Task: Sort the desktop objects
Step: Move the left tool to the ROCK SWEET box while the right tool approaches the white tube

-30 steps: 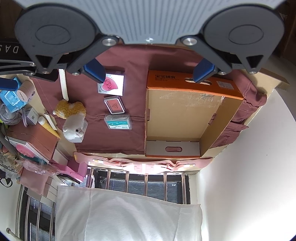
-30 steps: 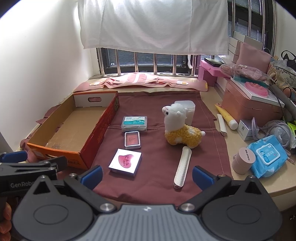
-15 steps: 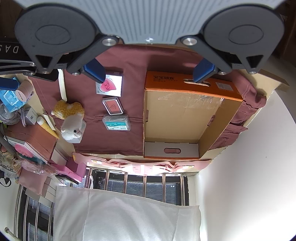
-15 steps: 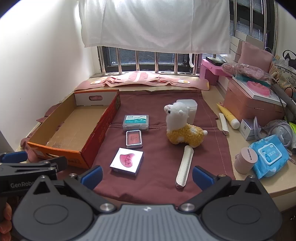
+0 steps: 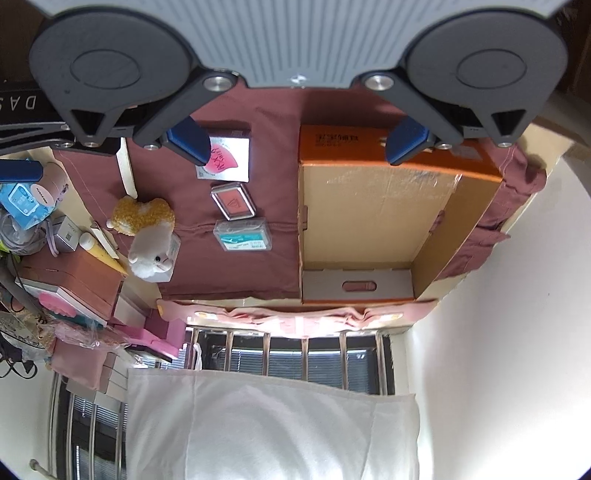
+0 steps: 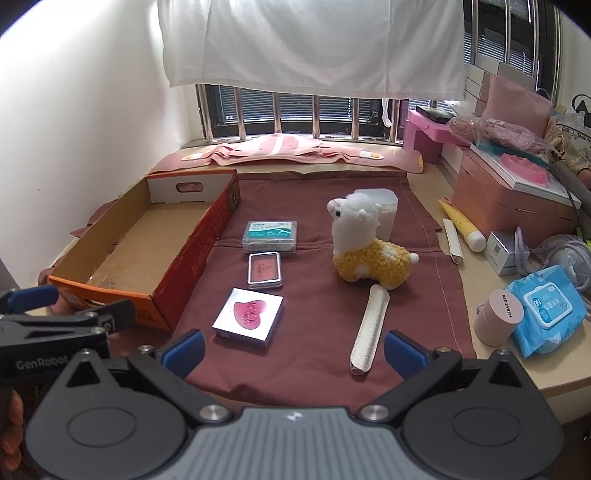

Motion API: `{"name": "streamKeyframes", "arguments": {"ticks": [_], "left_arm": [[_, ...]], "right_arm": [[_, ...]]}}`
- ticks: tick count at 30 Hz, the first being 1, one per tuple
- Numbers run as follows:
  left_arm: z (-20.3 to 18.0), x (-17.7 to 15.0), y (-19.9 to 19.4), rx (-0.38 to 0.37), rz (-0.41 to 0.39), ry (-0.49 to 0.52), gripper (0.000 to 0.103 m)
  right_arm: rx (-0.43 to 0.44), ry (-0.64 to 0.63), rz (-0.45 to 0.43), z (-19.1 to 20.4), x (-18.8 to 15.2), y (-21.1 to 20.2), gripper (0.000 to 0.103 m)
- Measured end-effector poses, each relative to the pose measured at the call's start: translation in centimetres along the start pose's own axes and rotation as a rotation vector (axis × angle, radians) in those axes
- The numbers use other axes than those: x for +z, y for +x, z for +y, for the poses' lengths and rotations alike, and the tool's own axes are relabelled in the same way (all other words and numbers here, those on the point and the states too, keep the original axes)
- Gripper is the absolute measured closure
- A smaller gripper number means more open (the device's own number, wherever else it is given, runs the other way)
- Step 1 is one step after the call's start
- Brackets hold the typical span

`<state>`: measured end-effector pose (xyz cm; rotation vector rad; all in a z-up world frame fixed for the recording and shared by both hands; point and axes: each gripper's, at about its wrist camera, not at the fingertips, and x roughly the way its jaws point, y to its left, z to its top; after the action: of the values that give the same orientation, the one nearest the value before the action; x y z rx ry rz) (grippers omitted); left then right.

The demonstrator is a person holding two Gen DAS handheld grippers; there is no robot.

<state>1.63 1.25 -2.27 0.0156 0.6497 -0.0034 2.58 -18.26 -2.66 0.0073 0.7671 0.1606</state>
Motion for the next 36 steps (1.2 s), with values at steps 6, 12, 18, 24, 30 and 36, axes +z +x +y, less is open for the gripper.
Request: {"name": "streamKeyframes", "arguments": {"ticks": [6, 12, 18, 24, 30, 36], "left_arm": [[-1.3, -0.2, 1.1, 0.007, -0.052, 0.082, 0.000], [-3.0, -0.4, 2.1, -0.093, -0.083, 0.162, 0.000], [-5.0, 0.2, 3.8, -0.148, -0.044, 0.188, 0.000], [-5.9, 0.5, 6.4, -0.163, 0.044, 0.180, 0.000], [-7.0, 0.9, 8.2, -0.159, 0.085, 0.202, 0.000], [-7.9, 1.4, 10.1, -0.173, 0.159, 0.183, 0.000]], "right_arm": [[-0.001, 0.034, -0.003, -2.1, -0.4, 1.4, 0.000], [-0.004, 0.082, -0.002, -5.1, -0.9, 2.6, 0.000], [-0.019, 0.147, 0.035, -8.0, -0.7, 4.5, 0.000], [-0.021, 0.144, 0.061, -9.3, -0.2, 6.7, 0.000], [0.009, 0.141, 0.093, -10.0, 0.7, 8.9, 0.000], [0.025, 0.151, 0.124, -10.5, 1.2, 10.5, 0.007]]}}
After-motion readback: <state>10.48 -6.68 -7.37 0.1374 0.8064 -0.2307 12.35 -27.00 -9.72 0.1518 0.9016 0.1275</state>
